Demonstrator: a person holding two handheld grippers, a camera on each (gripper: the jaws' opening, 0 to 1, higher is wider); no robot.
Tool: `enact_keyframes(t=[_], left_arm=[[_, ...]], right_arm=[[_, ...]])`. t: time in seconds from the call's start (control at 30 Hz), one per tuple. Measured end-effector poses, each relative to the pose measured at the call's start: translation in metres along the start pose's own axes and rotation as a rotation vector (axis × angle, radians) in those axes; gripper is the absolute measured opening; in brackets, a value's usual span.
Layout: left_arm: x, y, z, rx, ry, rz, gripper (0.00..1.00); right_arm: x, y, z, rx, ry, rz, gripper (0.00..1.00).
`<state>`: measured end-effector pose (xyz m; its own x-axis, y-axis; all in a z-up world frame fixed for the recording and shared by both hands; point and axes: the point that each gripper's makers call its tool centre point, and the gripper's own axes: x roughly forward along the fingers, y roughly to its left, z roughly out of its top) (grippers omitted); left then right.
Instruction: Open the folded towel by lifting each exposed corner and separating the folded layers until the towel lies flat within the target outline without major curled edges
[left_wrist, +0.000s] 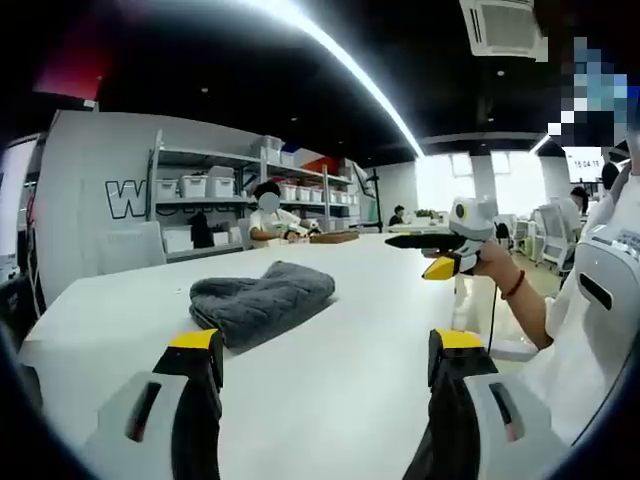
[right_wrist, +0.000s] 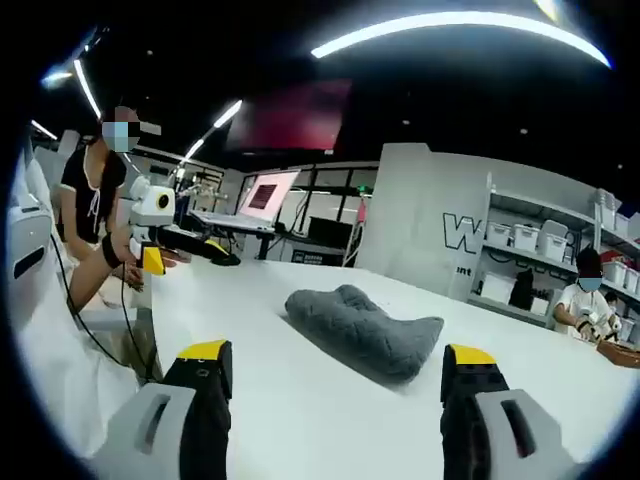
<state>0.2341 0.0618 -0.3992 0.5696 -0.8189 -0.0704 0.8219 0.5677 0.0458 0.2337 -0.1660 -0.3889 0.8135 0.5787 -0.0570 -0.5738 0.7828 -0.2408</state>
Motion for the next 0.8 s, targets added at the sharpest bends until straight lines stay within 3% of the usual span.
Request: enact_keyframes(t=[0.8], left_arm=[[-0.0047,0.0043,0.0,0.019,0.005,0.005,0.81]], right_arm=[[0.0027,0.0037,-0.004,0.0,0.016,0.013,0.83]])
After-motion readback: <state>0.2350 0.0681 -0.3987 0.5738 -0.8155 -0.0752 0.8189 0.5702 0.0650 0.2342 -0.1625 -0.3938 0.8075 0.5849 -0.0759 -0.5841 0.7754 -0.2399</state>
